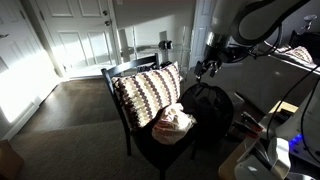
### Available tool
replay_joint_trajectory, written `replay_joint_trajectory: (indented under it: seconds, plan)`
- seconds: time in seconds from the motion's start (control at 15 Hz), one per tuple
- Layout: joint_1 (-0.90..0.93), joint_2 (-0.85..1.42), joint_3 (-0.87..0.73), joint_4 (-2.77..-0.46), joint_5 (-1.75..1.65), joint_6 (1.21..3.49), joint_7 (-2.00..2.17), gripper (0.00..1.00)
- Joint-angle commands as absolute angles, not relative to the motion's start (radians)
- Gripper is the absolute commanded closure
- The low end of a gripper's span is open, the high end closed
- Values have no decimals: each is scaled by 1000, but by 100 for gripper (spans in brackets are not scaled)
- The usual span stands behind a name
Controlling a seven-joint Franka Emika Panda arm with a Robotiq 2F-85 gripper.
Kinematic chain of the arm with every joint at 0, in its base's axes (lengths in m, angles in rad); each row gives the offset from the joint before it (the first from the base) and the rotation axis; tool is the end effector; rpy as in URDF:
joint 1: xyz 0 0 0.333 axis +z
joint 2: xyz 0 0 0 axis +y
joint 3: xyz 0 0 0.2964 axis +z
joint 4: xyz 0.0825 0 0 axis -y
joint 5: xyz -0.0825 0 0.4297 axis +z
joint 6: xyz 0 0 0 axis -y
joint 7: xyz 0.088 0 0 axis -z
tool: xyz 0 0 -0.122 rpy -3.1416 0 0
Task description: Put the cloth in the laundry basket
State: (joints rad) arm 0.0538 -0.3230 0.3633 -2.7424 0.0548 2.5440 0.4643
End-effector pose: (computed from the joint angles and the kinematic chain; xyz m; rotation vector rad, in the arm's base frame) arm 0.4007 0.1594 0.2542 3.1034 -0.1587 0.2033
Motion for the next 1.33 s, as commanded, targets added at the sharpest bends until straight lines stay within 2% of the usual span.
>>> replay_joint_trajectory:
  seconds: [0.0, 0.2, 0.27, 0.8, 1.0, 1.27]
  plan:
    - [-1, -153, 334, -2636, -73, 2581, 518, 0]
    - [45, -78, 258, -2558, -25, 2525, 401, 0]
    - [49, -134, 260, -2611, -59, 2552, 467, 0]
    - [70, -72, 231, -2563, -52, 2546, 437, 0]
    - [92, -36, 231, -2584, -55, 2626, 484, 0]
    - [140, 138, 227, -2549, -187, 2790, 633, 0]
